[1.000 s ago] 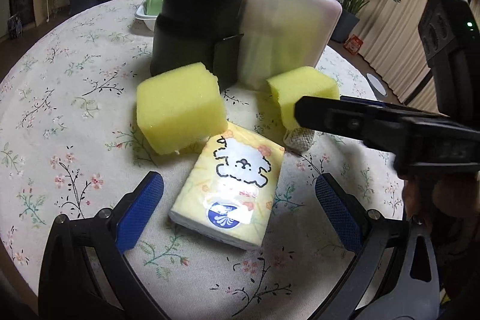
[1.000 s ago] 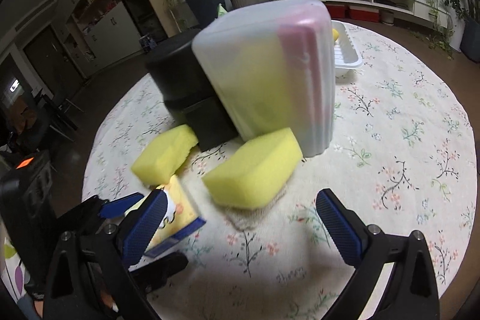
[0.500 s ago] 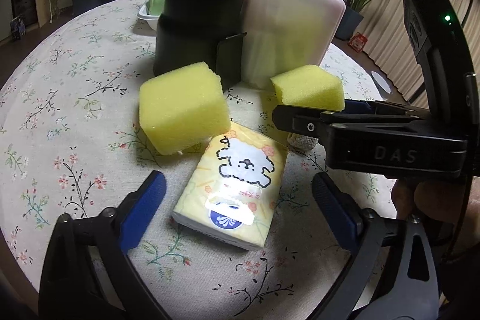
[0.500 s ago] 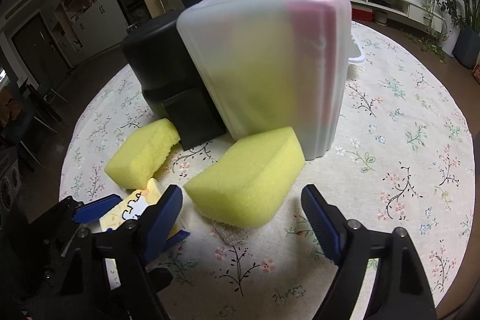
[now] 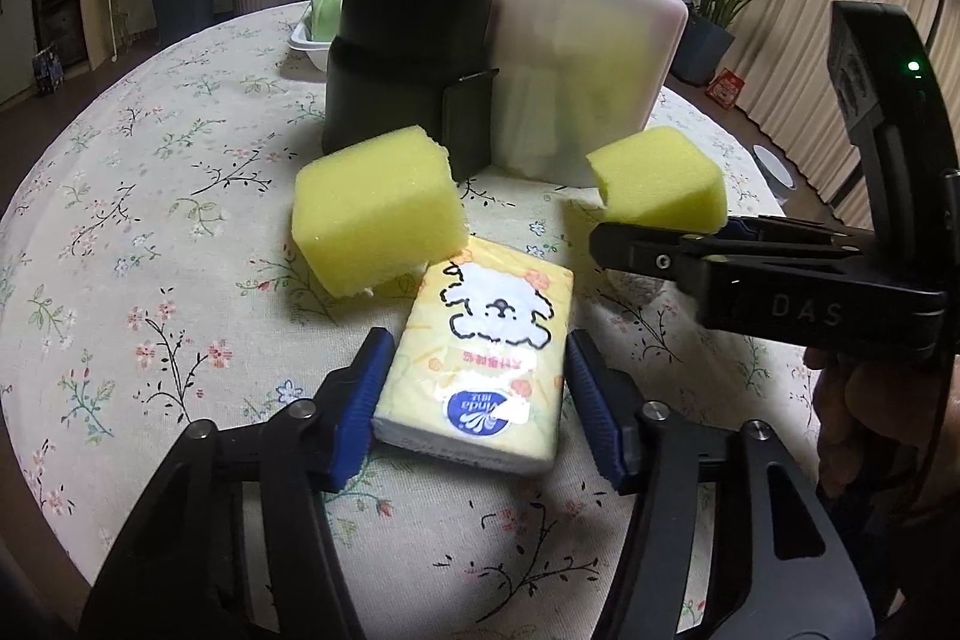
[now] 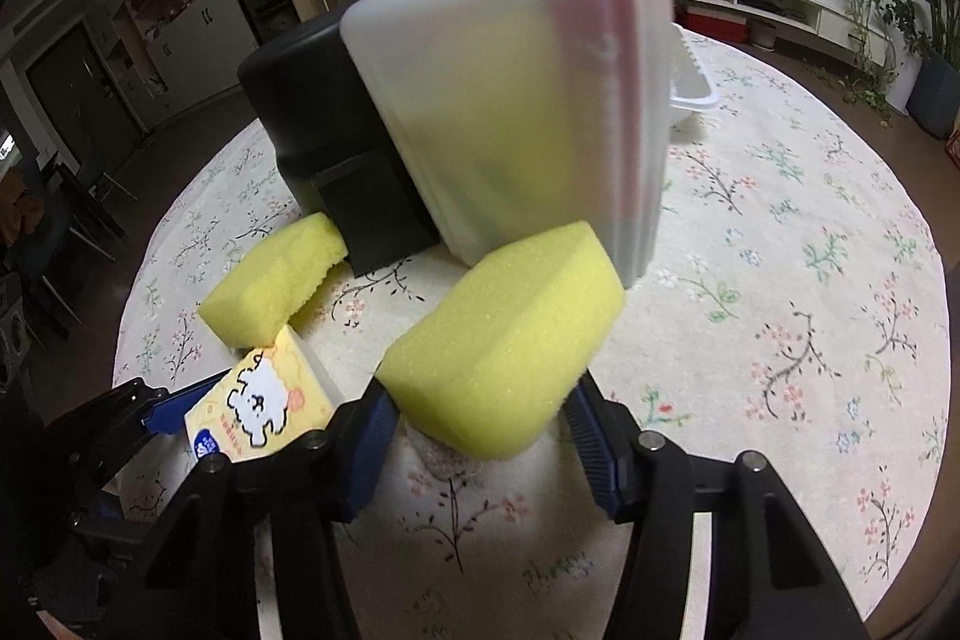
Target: Organize soft objects
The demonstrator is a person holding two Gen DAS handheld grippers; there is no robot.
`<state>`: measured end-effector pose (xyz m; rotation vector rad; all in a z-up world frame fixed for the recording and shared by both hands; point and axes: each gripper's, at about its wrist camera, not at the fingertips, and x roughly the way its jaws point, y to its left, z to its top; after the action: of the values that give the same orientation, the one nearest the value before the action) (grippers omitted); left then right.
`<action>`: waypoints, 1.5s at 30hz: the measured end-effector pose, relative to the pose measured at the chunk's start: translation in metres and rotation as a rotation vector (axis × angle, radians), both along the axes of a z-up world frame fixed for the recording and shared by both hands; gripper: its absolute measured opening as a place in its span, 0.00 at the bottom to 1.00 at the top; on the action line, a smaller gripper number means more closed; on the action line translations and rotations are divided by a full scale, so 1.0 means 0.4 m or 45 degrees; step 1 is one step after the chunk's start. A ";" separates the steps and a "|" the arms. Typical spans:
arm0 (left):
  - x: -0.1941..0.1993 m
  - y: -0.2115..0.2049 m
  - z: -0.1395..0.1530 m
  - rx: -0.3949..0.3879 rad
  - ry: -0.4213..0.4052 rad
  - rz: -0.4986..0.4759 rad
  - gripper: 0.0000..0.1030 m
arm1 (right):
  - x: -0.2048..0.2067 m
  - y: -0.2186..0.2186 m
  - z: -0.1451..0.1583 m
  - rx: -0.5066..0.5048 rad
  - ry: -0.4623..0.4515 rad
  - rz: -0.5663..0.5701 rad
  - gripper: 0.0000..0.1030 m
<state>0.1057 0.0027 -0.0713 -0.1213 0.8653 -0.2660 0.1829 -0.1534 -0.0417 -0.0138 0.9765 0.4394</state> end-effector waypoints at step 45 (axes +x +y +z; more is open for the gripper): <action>-0.151 0.051 0.088 -0.161 -0.083 0.038 0.50 | -0.133 -0.307 0.108 0.562 0.117 -0.059 0.52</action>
<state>0.0454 0.0233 -0.0362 -0.2421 0.7812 -0.2951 0.1295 -0.2761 0.0014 0.4298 0.9506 0.6089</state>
